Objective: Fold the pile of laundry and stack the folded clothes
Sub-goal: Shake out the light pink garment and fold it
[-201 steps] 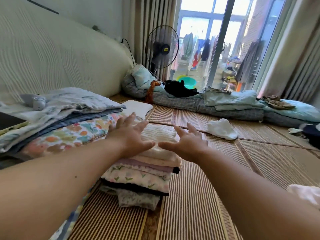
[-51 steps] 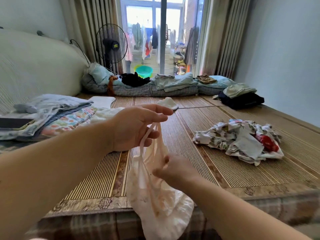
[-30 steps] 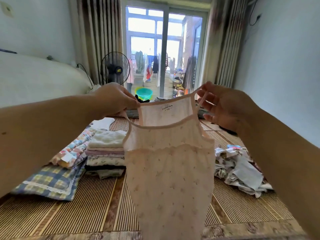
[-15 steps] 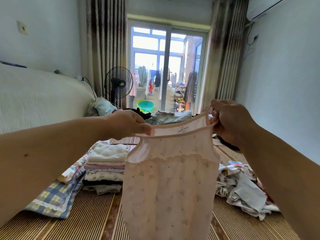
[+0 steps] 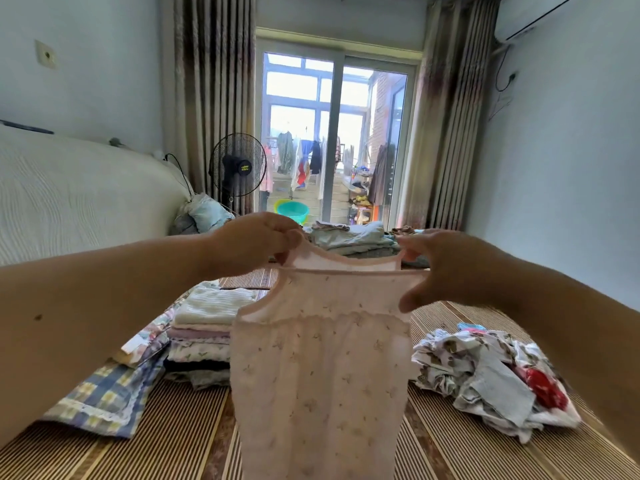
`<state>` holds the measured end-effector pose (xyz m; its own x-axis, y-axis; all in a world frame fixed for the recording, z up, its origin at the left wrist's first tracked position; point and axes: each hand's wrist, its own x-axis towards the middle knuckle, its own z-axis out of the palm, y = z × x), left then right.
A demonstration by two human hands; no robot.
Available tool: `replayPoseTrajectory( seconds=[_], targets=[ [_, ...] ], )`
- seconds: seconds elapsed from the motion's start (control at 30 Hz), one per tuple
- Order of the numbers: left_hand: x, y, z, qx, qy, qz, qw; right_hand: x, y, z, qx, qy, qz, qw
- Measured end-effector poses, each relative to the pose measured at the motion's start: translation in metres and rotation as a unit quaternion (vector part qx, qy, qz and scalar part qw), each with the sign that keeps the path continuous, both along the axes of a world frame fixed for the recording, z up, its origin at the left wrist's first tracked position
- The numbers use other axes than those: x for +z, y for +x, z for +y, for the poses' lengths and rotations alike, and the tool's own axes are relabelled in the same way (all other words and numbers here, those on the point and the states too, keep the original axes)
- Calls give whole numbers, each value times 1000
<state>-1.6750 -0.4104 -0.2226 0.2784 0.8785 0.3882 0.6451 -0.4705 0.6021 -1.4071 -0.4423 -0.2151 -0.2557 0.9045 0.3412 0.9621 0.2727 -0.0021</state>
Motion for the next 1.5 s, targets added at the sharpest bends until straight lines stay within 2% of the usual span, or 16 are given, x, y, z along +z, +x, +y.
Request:
replayPoseTrajectory(
  seconds=[0.1, 0.2, 0.27, 0.4, 0.57, 0.67, 0.77, 0.9, 1.03, 1.13, 1.2, 1.27, 1.3, 1.37, 1.43, 1.5],
  targets=[
    [-2, 1, -3, -49, 39, 103, 993, -8, 0, 4, -35, 77, -47, 995],
    [-6, 1, -6, -50, 35, 195, 979, -8, 2, 3, -46, 82, 13, 995],
    [-8, 3, -6, -44, 38, 191, 980, -9, 2, 2, -42, 57, 34, 997],
    [-6, 6, -3, -24, 54, 120, 991, -6, 7, 0, -10, 25, 101, 995],
    [-4, 6, -7, -79, -98, 168, 978, 5, 13, -6, 21, -47, 186, 981],
    [-5, 7, -8, -65, -162, 136, 975, 7, 18, -9, 43, -62, 209, 975],
    [-8, 10, -8, -51, -193, 54, 978, 6, 22, -10, 64, -78, 235, 967],
    [-11, 13, 0, -9, -250, -84, 964, 1, 24, -9, 63, -81, 203, 974],
    [-15, 10, 12, 40, -259, -135, 956, -2, 30, -9, 47, -132, 192, 971],
    [-10, 7, 15, -14, -271, -181, 945, -1, 37, -6, 21, -190, 208, 959],
    [-3, 4, 9, -76, -278, -125, 949, 2, 42, -7, 25, -244, 210, 947],
    [4, 1, 3, -105, -253, 59, 960, 5, 48, -8, 64, -276, 165, 945],
    [6, 3, 0, -102, -233, 160, 954, 5, 48, -9, 80, -281, 136, 947],
    [6, 9, -1, -59, -193, 284, 937, 3, 45, -9, 79, -267, 112, 954],
    [2, 13, 0, -18, -192, 282, 940, -1, 41, -4, 62, -234, 131, 961],
    [-3, 12, 2, -31, -222, 210, 952, -7, 38, 0, 62, -197, 168, 964]
  ],
)
